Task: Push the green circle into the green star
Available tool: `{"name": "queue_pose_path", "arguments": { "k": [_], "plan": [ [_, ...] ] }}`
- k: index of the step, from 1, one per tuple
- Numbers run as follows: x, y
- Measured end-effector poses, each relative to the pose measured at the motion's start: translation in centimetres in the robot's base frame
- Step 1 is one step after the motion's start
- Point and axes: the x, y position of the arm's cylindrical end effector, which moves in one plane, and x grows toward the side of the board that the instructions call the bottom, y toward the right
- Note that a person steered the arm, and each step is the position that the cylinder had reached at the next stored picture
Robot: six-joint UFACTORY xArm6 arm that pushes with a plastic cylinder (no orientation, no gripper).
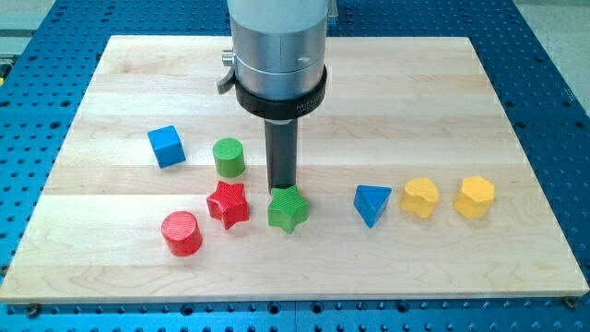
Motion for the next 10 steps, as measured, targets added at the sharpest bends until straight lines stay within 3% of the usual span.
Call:
{"name": "queue_pose_path", "arguments": {
  "k": [1, 3, 4, 5, 6, 9, 10],
  "plan": [
    [-0.3, 6.4],
    [-4.9, 4.8],
    [-10.1, -3.6],
    [-7.3, -10.0],
    [-4.6, -9.6],
    [-5.0, -5.9],
    [-5.1, -0.1]
  ]
}}
